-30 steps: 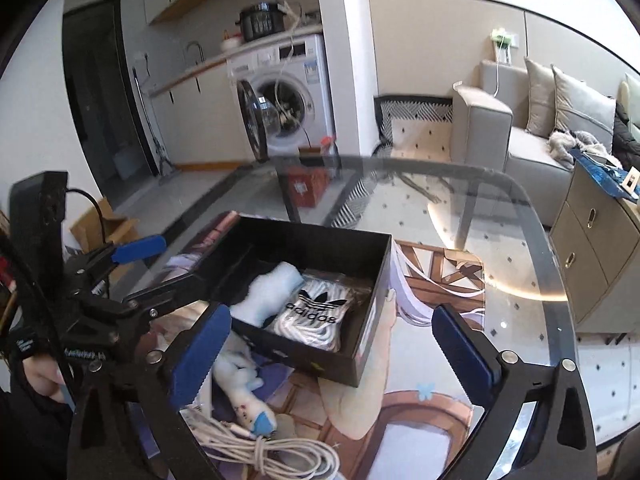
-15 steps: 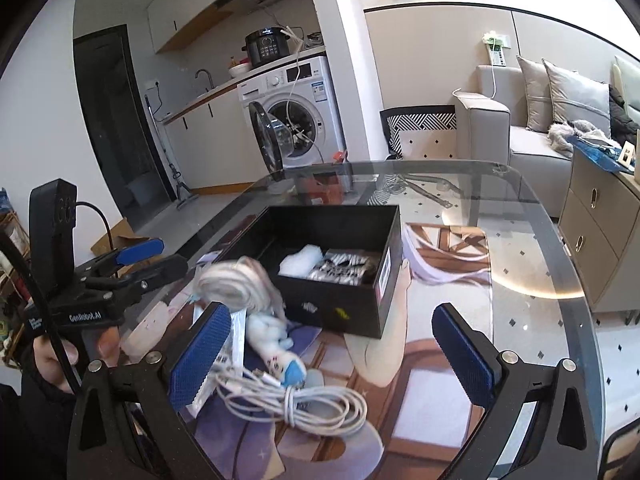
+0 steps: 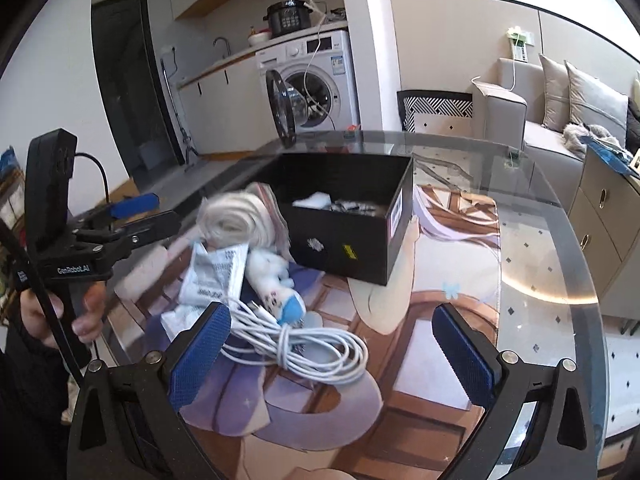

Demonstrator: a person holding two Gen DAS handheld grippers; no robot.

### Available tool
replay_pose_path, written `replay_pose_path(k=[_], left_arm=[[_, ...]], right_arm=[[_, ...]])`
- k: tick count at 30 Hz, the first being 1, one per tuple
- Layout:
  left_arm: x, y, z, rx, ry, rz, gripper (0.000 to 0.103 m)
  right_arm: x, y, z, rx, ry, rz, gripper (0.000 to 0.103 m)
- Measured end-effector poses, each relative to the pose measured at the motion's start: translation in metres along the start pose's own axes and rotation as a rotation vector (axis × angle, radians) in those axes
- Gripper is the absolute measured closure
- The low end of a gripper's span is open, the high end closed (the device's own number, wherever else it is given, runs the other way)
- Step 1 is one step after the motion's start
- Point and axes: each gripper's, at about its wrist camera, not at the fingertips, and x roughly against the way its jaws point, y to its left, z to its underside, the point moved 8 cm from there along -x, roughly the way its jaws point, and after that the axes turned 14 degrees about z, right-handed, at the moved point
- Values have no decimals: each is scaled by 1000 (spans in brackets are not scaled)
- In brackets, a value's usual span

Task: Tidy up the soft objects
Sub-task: 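Move both tools back over the remaining pile of items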

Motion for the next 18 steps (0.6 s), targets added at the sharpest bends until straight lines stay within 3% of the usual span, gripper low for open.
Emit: replay_pose_path(k=[18], left_arm=[[-17, 6, 37, 45, 77, -25, 0]], right_arm=[[-30, 4, 23, 30, 106, 22, 1]])
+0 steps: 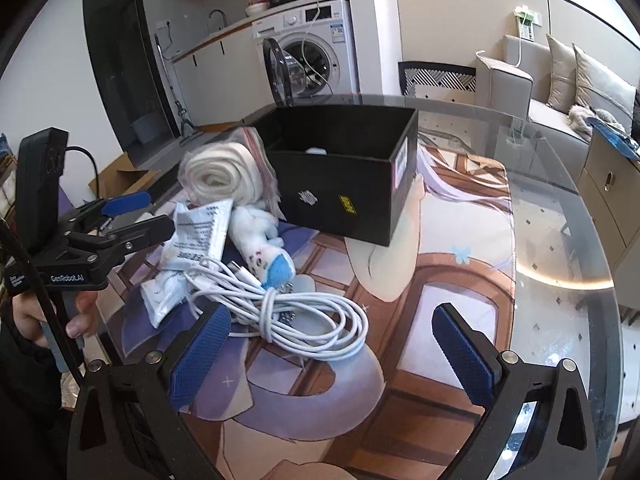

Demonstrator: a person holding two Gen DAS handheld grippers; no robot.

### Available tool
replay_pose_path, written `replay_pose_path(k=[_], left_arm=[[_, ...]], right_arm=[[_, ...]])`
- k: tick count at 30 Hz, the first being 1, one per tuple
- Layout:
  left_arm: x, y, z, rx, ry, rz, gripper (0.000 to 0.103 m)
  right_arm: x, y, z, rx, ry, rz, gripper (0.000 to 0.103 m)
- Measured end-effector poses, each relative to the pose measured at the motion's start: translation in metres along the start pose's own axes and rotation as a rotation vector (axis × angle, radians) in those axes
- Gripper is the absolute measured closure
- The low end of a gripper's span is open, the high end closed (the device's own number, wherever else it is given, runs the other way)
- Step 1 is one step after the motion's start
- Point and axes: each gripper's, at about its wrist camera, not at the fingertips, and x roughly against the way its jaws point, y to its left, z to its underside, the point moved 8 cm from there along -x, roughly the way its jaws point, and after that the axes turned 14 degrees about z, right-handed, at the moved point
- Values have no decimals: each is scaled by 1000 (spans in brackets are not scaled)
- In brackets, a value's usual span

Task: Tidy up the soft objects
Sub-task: 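Move both tools back over the remaining pile of items, then lower the right gripper onto the coiled white cable and close it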

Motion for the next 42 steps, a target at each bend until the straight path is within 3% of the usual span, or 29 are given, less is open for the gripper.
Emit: replay_pose_path(k=[12, 42], left_arm=[[0, -2, 0, 16, -29, 55, 0], [-2, -2, 1, 18, -27, 45, 0]], right_arm=[[-17, 14, 7, 35, 47, -1, 1], [-38, 28, -3, 5, 72, 31, 1]])
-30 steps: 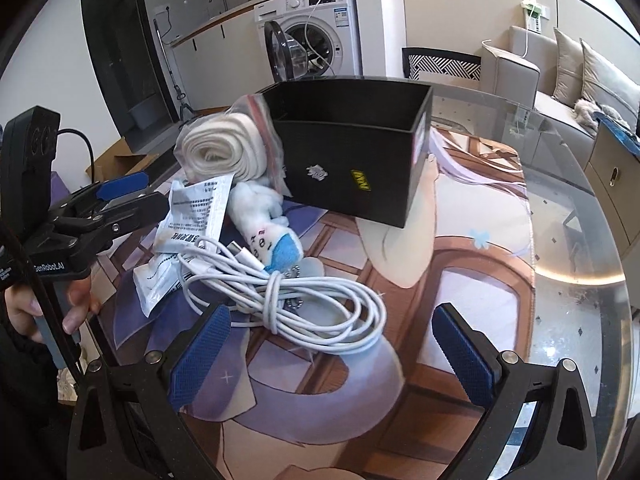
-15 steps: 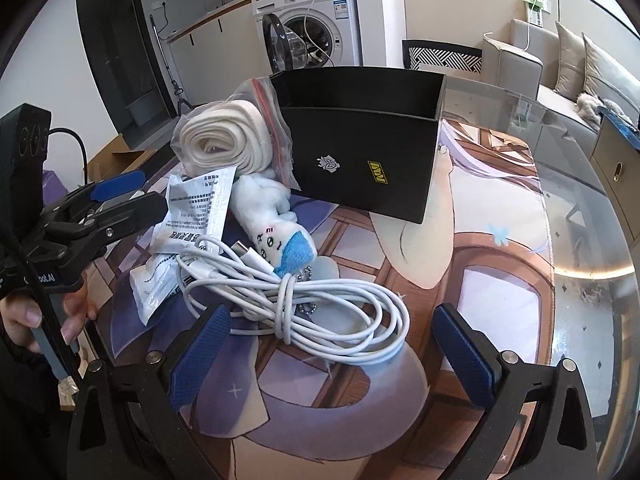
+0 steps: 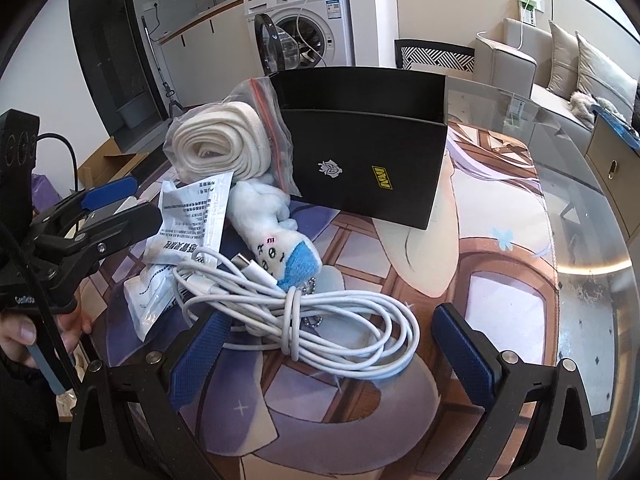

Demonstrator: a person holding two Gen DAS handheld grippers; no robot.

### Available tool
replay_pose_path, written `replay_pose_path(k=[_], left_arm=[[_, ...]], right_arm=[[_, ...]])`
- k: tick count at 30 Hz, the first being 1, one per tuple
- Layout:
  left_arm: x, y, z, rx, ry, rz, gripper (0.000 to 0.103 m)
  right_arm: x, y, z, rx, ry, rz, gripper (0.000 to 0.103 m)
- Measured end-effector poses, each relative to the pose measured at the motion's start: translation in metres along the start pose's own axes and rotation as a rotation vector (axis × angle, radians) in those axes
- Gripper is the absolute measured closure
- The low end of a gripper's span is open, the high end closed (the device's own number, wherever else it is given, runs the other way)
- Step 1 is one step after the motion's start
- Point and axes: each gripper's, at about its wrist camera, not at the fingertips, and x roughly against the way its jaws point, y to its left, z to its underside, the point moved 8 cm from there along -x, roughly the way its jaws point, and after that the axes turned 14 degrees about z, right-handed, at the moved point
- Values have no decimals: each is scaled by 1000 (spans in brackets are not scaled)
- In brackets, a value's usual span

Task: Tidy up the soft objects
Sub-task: 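Lower the right gripper onto the coiled white cable and close it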

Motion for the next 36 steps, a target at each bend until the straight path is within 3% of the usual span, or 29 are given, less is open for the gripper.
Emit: replay_pose_path(k=[8, 23, 30, 36], left_arm=[[-1, 1, 0, -4, 3, 1, 0], [-3, 1, 1, -6, 7, 1, 0], [-5, 2, 2, -11, 9, 1, 0], [-6, 3, 4, -13, 9, 2, 0]], right_arm=[[-3, 1, -4, -5, 3, 1, 1], [12, -13, 6, 27, -5, -89, 39], [22, 7, 19, 191, 10, -83, 39], [23, 15, 18, 230, -22, -49, 30]])
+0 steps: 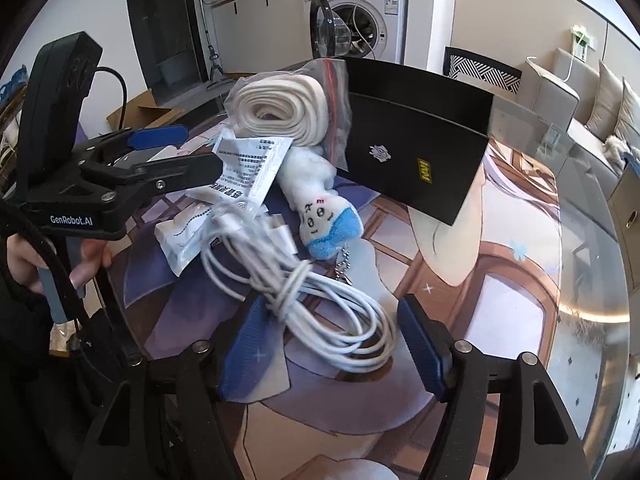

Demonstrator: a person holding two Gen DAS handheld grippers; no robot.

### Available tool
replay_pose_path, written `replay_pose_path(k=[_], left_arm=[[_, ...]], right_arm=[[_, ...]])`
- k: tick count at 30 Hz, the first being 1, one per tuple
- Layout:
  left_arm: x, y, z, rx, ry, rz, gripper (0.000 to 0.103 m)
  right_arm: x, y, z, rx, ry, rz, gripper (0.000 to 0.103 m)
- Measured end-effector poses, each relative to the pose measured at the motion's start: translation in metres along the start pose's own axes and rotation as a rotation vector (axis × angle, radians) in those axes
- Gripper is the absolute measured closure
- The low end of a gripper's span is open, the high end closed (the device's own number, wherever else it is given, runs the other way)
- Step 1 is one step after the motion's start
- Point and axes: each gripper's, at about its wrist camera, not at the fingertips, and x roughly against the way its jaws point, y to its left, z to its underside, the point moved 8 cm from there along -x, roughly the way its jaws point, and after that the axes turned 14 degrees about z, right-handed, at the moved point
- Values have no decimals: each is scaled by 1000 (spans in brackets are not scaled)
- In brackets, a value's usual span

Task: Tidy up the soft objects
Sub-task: 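Lower the right gripper onto the coiled white cable and close it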

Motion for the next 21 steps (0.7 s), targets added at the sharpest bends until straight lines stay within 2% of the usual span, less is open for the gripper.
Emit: replay_pose_path(k=[3, 9, 14, 18, 21], left_arm=[[0, 0, 1, 2, -1, 3, 0], [4, 1, 0, 12, -7, 6, 0], [5, 3, -1, 15, -7, 1, 0], [9, 7, -1, 26, -7, 0, 0], [11, 7, 0, 29, -8, 10, 0]], right_arm=[[8, 7, -4, 27, -48, 22, 28], [9, 21, -18, 91, -86, -30, 28], [-1, 36, -25, 146, -64, -90, 28], [-9, 41, -18, 186, -15, -116, 28], [-4, 40, -12, 184, -15, -142, 32]])
